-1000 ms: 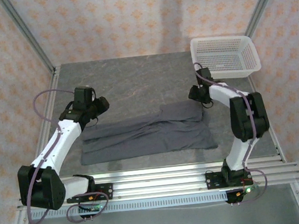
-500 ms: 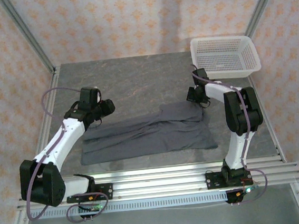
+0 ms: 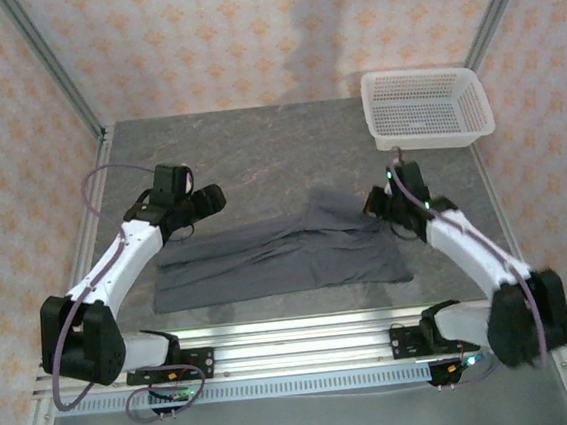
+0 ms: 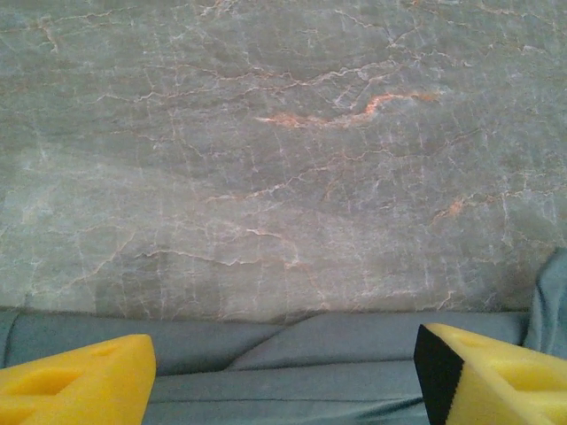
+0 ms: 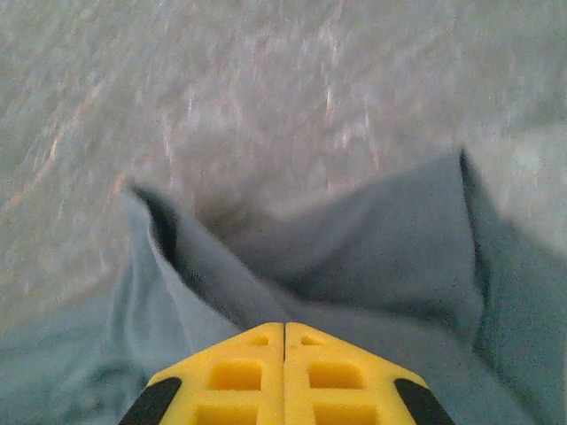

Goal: Fold the inside-out t-shirt
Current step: Smooth out the T-shirt at the center of the table.

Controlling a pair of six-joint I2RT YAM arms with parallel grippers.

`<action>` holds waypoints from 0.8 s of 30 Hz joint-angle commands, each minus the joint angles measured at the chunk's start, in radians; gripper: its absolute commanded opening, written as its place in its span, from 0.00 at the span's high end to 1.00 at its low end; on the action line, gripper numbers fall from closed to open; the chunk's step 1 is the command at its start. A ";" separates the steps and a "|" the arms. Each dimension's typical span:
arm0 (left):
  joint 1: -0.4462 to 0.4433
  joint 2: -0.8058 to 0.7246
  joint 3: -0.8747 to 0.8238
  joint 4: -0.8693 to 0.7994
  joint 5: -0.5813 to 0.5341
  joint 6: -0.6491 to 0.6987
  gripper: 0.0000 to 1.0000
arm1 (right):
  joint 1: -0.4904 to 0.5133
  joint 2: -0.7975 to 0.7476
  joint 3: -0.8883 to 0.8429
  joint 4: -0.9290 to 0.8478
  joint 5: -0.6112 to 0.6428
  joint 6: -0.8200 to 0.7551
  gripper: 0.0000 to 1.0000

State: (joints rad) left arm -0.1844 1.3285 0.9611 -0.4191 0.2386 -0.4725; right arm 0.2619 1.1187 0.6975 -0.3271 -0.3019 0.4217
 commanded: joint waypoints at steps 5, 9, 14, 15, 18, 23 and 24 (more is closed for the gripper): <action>-0.004 0.089 0.076 0.027 0.045 -0.016 0.21 | 0.011 -0.498 -0.289 -0.225 0.095 0.273 0.92; -0.004 0.113 0.085 0.030 0.051 -0.026 0.21 | 0.012 -0.646 -0.339 -0.229 0.063 0.314 0.61; -0.012 0.111 0.080 0.048 0.093 -0.018 0.21 | 0.011 -0.421 -0.231 0.010 0.037 0.183 0.47; -0.016 0.106 0.080 0.050 0.100 -0.015 0.22 | 0.012 -0.321 -0.182 0.029 0.013 0.145 0.48; -0.028 0.094 0.081 0.044 0.115 -0.009 0.23 | 0.023 0.011 0.023 0.027 -0.101 0.022 0.52; -0.037 0.064 0.052 0.035 0.107 -0.014 0.23 | 0.064 0.368 0.243 0.020 -0.134 -0.097 0.52; -0.037 0.058 0.044 0.035 0.107 -0.016 0.23 | 0.064 0.413 0.280 0.005 -0.139 -0.106 0.53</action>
State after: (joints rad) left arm -0.2161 1.4387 1.0126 -0.3904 0.3378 -0.4889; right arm 0.3210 1.4422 0.9104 -0.3119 -0.4007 0.4187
